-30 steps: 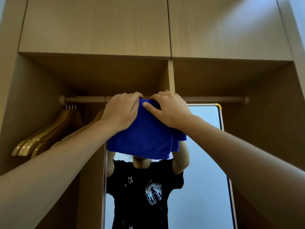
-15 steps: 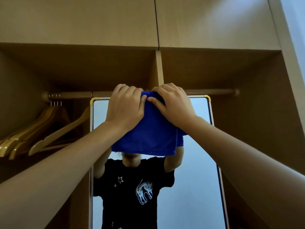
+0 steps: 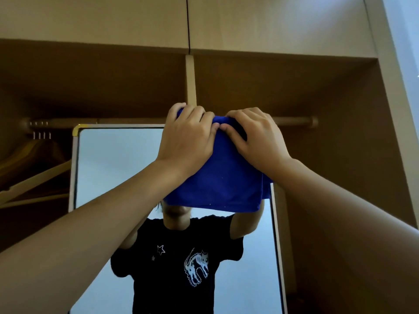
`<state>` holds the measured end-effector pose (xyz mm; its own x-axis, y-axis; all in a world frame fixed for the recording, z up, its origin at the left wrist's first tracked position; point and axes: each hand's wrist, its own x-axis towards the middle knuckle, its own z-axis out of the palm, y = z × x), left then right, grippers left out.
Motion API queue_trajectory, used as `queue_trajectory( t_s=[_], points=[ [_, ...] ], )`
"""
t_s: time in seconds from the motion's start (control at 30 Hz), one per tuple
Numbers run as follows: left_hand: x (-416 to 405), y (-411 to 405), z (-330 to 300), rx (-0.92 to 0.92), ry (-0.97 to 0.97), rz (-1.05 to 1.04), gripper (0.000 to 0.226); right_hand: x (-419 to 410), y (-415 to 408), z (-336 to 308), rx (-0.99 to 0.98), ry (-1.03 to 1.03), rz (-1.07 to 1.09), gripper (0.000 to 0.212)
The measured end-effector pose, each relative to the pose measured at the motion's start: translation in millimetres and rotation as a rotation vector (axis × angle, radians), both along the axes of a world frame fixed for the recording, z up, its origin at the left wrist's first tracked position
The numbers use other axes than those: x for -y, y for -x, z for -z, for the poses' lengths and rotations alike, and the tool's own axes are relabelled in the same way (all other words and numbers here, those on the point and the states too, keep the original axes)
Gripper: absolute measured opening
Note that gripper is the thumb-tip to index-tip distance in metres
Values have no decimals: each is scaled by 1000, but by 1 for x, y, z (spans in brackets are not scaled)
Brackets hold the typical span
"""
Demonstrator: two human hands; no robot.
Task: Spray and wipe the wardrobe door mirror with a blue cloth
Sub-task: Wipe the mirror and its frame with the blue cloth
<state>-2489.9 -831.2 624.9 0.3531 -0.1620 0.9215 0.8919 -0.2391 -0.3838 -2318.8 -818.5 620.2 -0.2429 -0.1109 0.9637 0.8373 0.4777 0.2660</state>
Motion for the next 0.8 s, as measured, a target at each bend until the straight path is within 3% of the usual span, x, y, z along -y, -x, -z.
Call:
queue_trajectory(
  t_s=[0.47,0.8],
  points=[
    [-2,-38,-14,-60,139,-84,42,-10,-38,3,-72,42,-84,39],
    [7,-33,-9,-92,198,-155,36,0,-30,3,-52,62,-4,33]
  ],
)
